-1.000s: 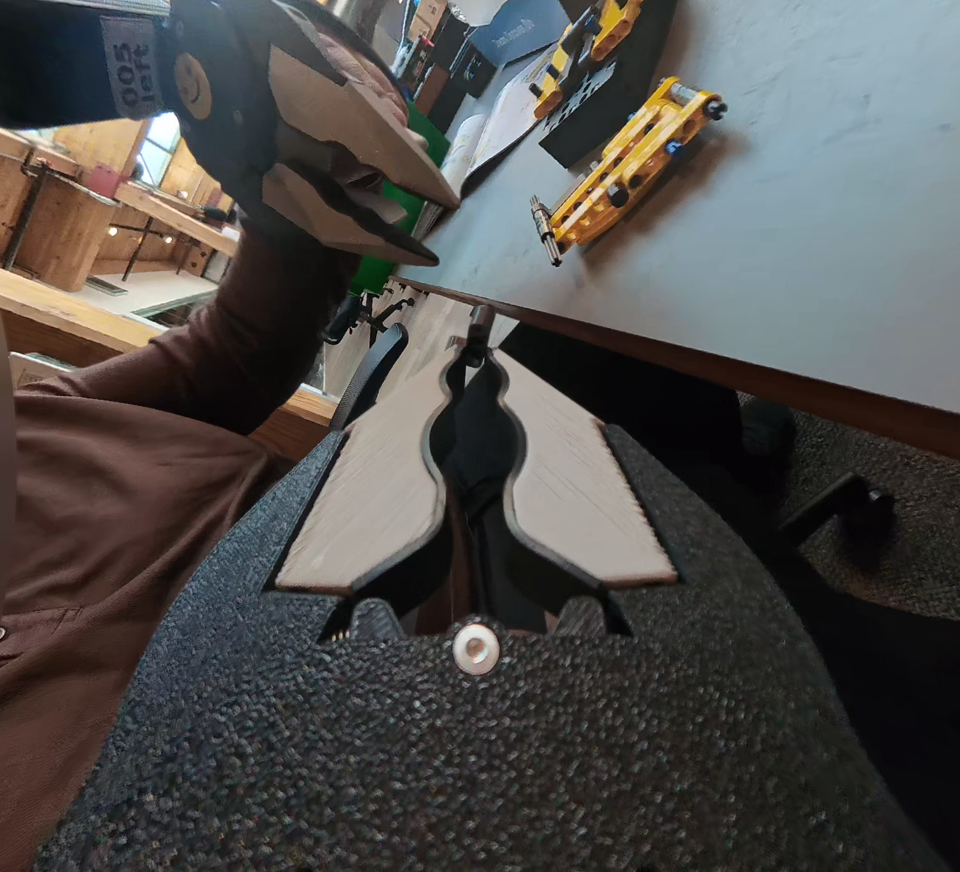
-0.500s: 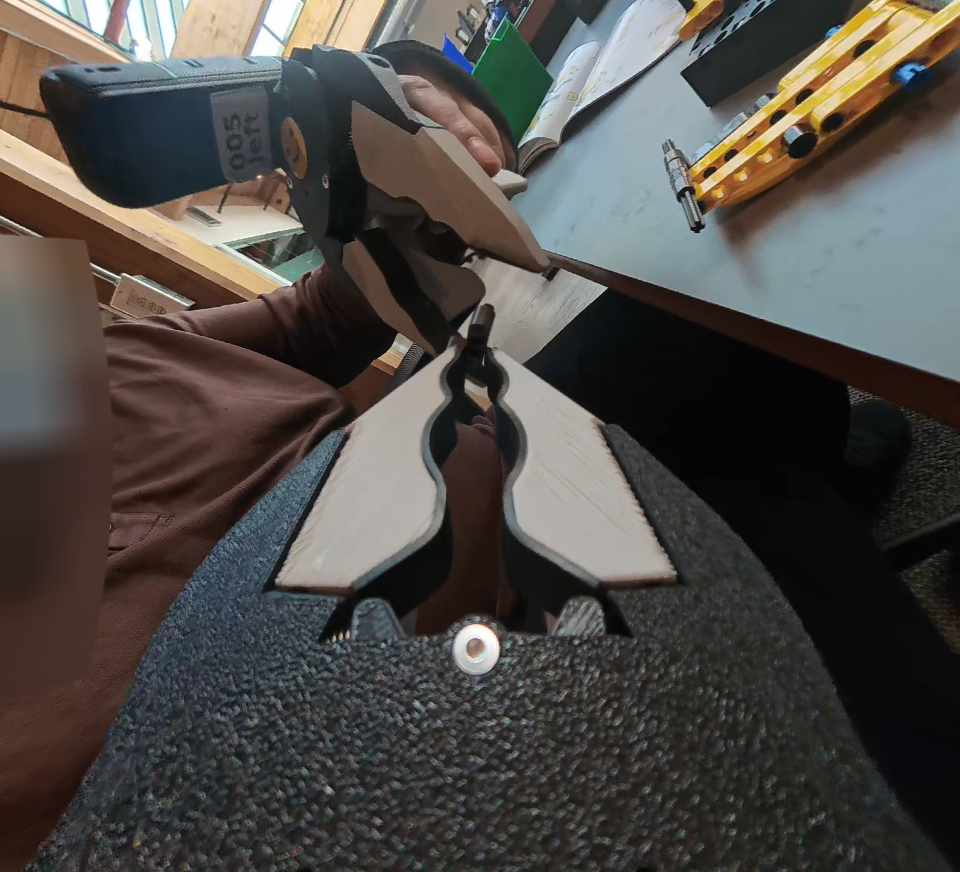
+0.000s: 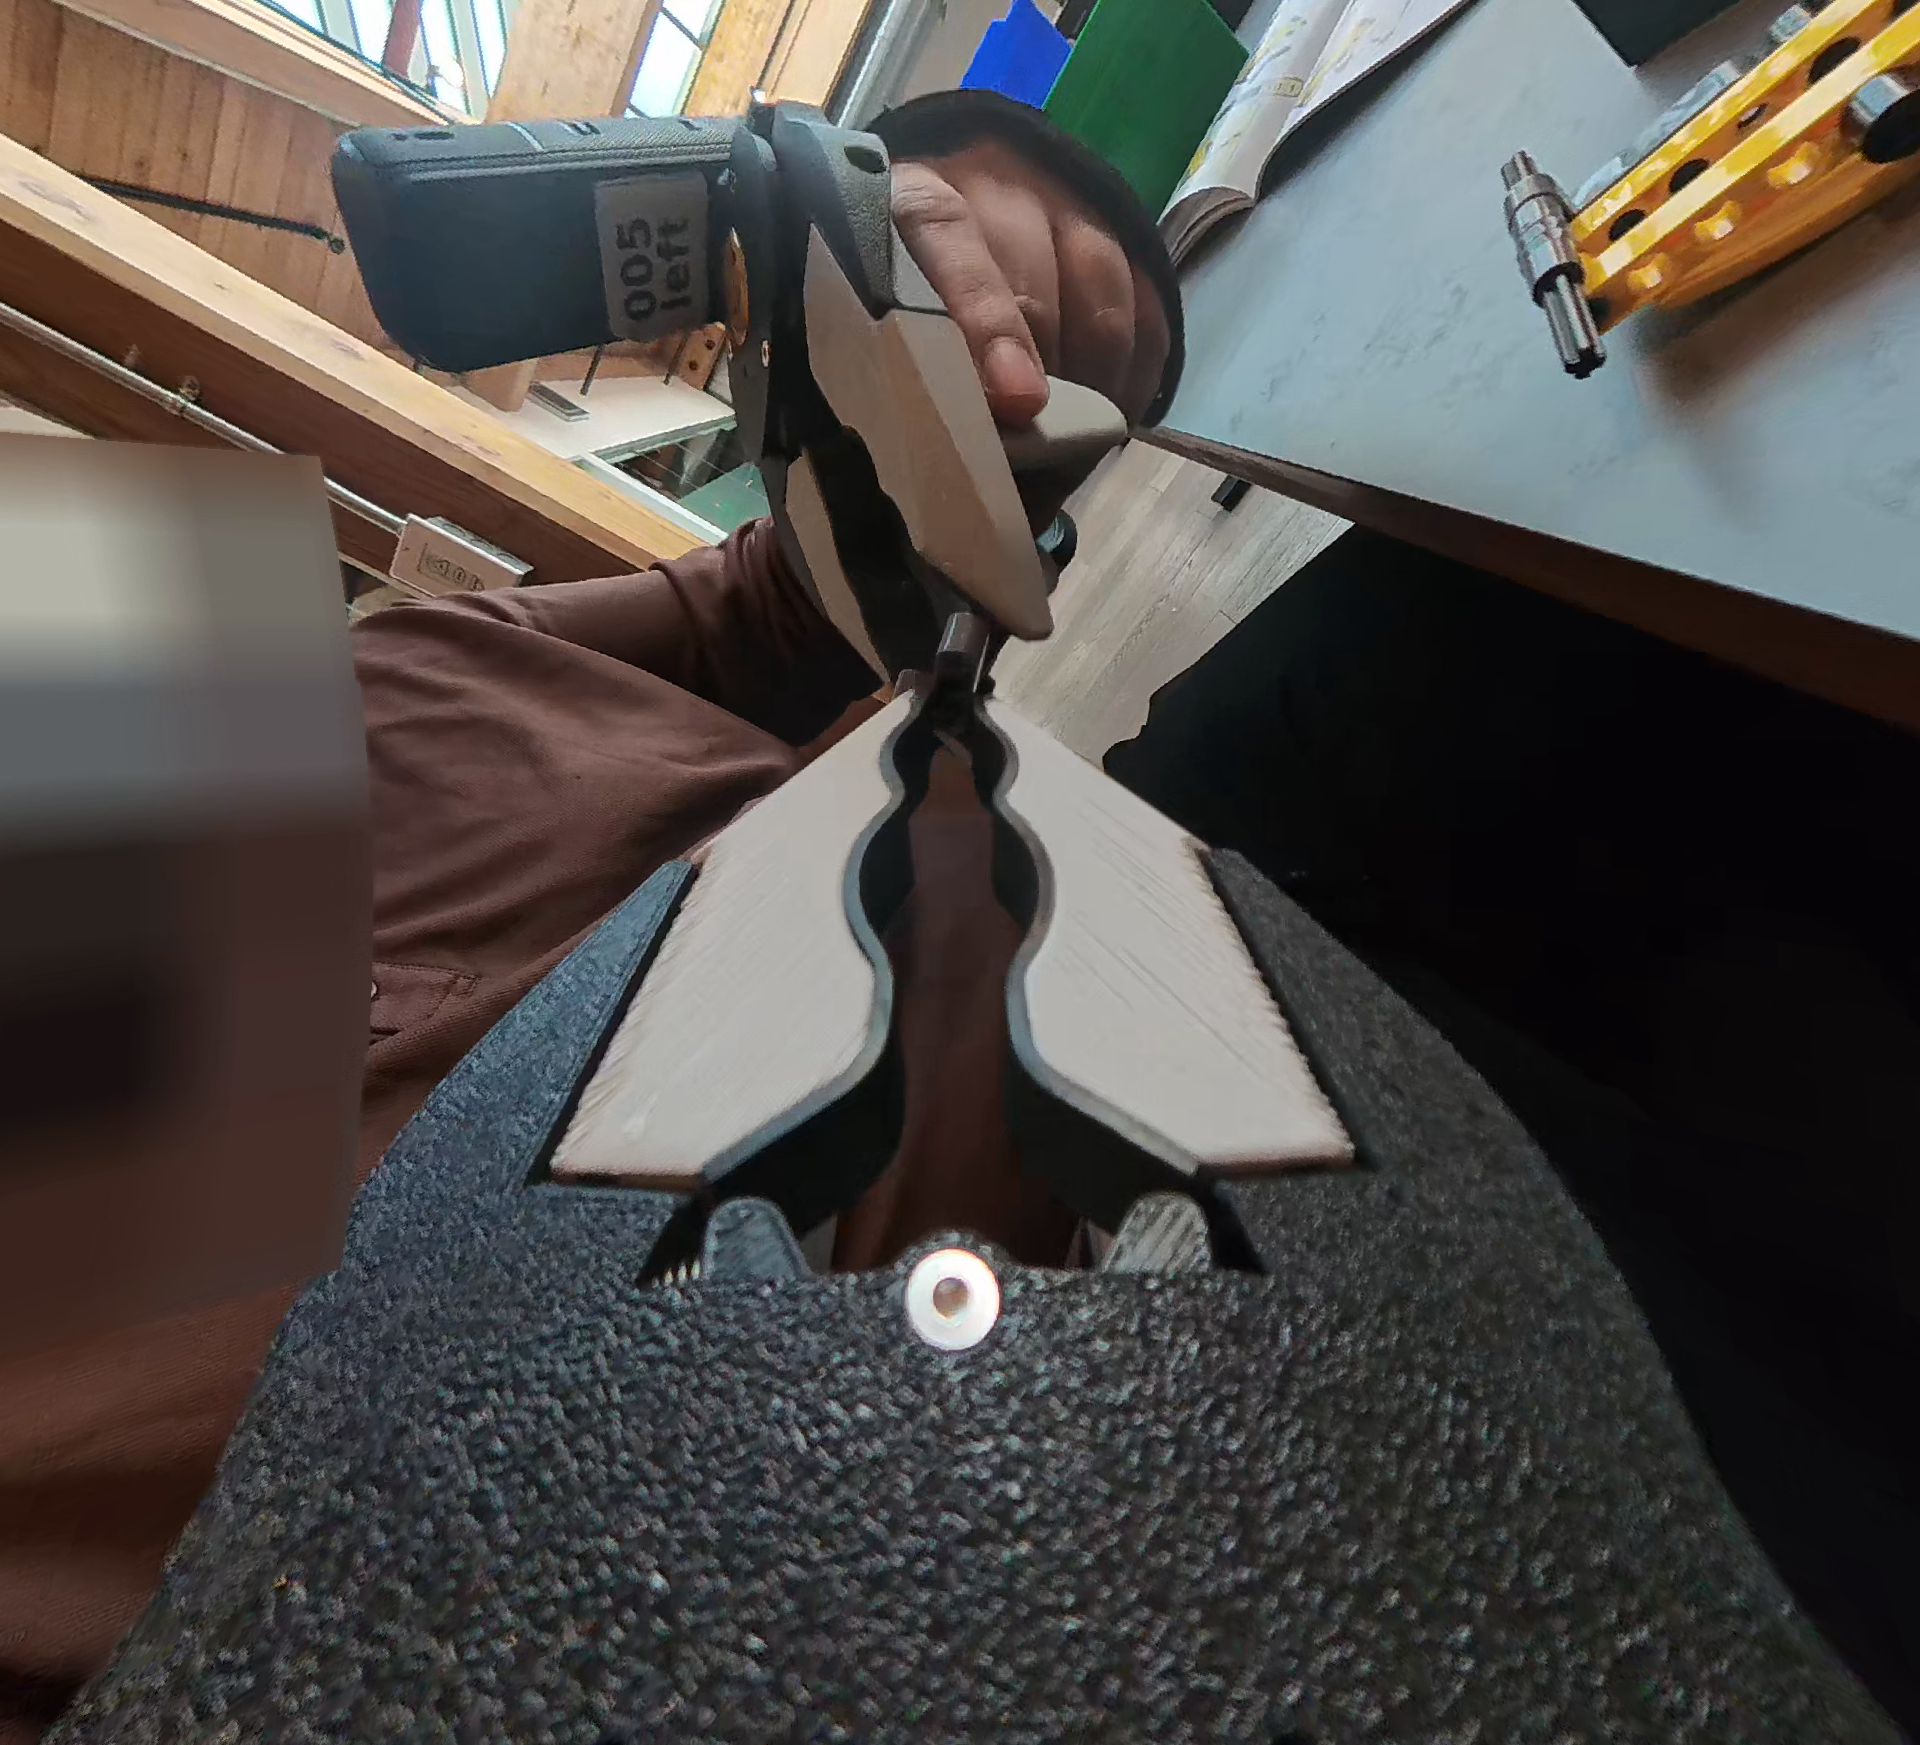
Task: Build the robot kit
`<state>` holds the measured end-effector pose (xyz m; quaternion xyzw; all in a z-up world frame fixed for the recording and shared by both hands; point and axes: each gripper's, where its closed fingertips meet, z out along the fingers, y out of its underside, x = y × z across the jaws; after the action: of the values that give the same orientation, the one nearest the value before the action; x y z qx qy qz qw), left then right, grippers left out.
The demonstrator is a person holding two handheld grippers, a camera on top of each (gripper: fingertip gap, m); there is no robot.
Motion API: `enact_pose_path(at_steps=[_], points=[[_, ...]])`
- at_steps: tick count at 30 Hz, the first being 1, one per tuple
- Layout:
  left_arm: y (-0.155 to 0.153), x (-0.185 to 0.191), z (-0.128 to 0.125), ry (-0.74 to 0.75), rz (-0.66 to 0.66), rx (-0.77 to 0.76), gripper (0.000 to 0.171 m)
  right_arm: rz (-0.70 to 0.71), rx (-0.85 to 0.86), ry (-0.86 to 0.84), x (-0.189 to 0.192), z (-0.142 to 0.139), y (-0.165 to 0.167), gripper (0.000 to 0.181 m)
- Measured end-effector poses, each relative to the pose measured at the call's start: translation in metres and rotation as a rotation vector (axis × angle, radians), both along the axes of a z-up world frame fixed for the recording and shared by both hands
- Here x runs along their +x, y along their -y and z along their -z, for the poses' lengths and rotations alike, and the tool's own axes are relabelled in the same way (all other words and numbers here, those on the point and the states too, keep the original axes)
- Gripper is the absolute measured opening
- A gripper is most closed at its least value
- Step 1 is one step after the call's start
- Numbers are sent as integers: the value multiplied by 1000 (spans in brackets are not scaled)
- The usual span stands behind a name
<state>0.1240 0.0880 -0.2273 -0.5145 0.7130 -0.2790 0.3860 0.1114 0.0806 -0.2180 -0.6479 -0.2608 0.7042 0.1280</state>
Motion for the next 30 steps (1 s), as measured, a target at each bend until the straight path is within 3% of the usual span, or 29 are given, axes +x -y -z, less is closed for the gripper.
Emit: enact_pose_path(at_steps=[9,14,16,18,23,26,30], points=[[11,-3,-10,97,37,77,29,-65,-75,-59,-4,-6,11,6],[-14,-6,-1,81,-111,79,29,83,-27,23,-4,7,-17,9],[-26,-8,4,79,-173,75,28,225,101,161,2,23,-39,27],[-34,-8,8,63,-219,4,29,319,337,282,10,25,-53,25],[-50,-11,12,57,-261,-76,28,310,843,421,3,12,-43,17],[-56,-15,21,1,-276,-1,29,322,1022,509,-2,13,-44,12],[-52,-15,24,-40,-268,71,29,323,1131,550,-5,12,-45,12]])
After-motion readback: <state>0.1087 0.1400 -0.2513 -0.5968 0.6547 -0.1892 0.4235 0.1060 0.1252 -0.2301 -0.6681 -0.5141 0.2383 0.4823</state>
